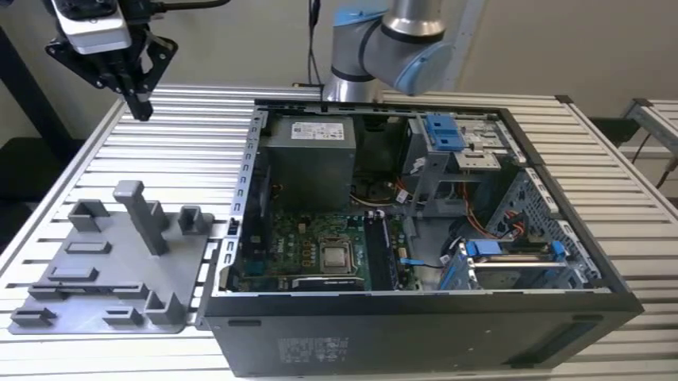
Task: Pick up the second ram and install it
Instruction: 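Reach for the second ram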
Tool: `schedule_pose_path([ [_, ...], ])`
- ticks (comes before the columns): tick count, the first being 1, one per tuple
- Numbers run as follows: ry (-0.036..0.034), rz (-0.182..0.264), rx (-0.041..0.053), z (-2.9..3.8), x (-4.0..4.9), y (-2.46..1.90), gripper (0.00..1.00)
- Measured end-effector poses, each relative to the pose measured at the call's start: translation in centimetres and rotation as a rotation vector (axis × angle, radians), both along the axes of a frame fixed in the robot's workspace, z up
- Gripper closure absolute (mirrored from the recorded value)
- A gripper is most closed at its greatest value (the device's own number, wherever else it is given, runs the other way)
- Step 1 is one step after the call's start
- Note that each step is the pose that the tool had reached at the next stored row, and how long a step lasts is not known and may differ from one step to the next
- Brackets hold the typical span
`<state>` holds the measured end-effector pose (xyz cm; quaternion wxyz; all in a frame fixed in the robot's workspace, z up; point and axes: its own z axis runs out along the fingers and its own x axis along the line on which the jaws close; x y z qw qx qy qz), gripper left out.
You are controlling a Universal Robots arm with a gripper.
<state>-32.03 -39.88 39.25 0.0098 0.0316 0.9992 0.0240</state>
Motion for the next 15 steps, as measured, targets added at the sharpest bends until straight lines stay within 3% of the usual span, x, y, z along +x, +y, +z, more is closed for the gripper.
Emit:
schedule_pose_path([
  [9, 0.0000, 0.000, 0.0001, -0.01, -2.89, 0.00, 0.89],
  [15, 0.0000, 0.000, 0.0001, -0.01, -4.27, 0.00, 0.89],
])
